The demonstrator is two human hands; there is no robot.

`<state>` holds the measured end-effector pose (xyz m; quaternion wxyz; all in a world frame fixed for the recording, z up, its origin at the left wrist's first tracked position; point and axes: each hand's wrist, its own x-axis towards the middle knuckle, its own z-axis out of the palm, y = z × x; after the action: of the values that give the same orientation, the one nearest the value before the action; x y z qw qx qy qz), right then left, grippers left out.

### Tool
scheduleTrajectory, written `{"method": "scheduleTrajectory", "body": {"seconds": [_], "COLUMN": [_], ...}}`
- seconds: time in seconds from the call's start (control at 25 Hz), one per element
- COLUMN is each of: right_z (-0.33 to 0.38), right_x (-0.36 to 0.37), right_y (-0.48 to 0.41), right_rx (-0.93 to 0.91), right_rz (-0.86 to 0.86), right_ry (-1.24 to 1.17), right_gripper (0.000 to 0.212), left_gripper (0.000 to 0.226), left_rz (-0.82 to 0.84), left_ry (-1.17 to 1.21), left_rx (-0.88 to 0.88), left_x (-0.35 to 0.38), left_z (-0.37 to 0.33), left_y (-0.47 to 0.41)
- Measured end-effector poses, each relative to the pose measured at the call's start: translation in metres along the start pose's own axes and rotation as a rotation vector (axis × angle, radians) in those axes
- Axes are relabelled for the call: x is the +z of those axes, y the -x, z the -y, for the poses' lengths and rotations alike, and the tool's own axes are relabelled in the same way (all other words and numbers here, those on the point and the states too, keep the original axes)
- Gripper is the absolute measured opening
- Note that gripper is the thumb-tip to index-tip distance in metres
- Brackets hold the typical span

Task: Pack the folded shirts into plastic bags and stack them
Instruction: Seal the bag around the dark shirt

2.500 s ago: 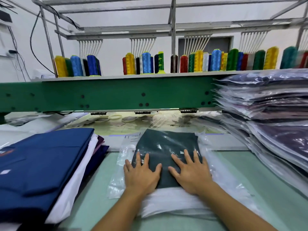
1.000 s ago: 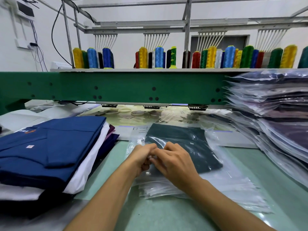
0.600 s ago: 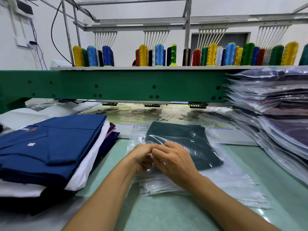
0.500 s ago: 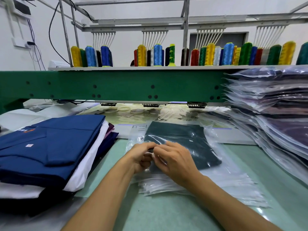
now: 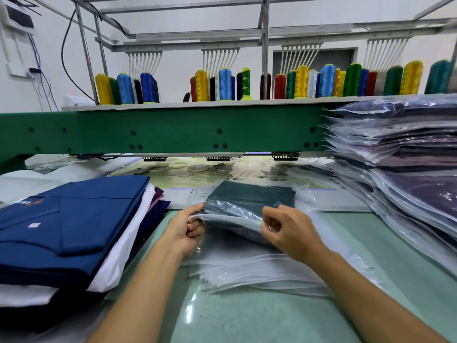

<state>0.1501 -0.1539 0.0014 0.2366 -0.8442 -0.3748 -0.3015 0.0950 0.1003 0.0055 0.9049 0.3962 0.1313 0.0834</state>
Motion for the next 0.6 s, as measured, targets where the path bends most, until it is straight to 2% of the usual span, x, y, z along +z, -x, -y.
{"method": "scheduleTrajectory", "body": {"seconds": [0.28,0.6], "right_z": [-0.030,-0.048], "right_x": [-0.014,-0.019], "right_y": [0.000,0.003], "right_rx": [0.013,0.108], "right_rz": [0.055,0.016], "right_ry": [0.049,0.009], "right_gripper": [0.023,0.019], "left_gripper": [0.036,0.038], "left_rz": [-0.093,-0.206], "left_ry": [0.108,0.206], "left_rx": [0.057,0.135], "left_x": [-0.009,-0.014], "left_z": [-0.004,-0.007], "left_y": [-0.001,-0.006]}}
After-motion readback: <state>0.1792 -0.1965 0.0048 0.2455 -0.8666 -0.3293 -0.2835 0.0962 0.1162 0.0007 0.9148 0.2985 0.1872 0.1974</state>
